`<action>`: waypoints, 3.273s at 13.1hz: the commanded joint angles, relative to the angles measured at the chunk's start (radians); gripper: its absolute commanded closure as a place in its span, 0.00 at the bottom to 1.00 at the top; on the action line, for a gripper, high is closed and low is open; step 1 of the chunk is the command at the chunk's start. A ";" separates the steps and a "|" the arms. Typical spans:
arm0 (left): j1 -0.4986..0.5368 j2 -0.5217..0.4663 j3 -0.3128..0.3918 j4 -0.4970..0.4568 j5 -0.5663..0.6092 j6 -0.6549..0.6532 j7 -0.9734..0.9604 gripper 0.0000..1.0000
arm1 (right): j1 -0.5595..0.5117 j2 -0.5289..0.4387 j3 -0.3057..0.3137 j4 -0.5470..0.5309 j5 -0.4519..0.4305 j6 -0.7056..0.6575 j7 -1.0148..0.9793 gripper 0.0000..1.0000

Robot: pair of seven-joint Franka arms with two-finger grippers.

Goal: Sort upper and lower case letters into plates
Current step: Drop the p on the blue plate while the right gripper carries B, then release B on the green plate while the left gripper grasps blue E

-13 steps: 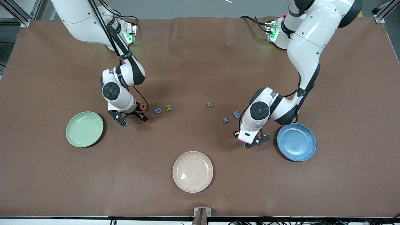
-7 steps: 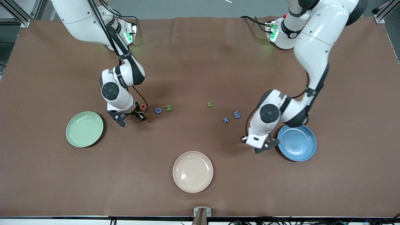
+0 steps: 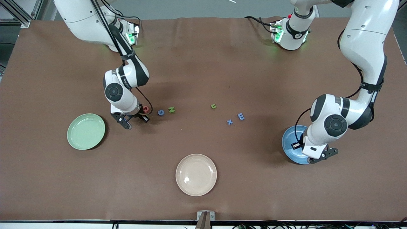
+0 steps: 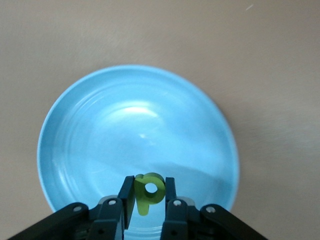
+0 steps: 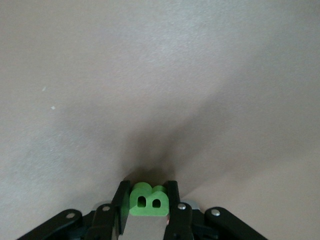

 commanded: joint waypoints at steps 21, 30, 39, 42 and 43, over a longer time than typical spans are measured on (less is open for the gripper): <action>-0.062 -0.012 -0.330 -0.206 0.196 0.106 -0.720 0.20 | -0.520 0.036 -0.010 0.052 0.007 -0.047 -1.226 0.85; -0.105 0.023 -0.332 -0.270 0.306 0.185 -0.909 0.38 | -0.380 -0.183 -0.005 0.187 -0.007 -0.510 -0.924 0.00; -0.096 -0.015 -0.332 -0.255 0.306 0.160 -0.858 0.98 | -0.058 -0.225 -0.002 0.041 -0.005 -0.382 -0.303 0.00; -0.019 -0.068 -0.335 -0.191 0.305 0.044 -0.703 0.98 | -0.005 -0.204 -0.002 -0.081 -0.004 -0.129 -0.282 0.00; 0.011 -0.073 -0.333 -0.169 0.305 0.037 -0.652 0.98 | 0.007 -0.178 -0.002 -0.098 -0.004 -0.070 -0.282 0.00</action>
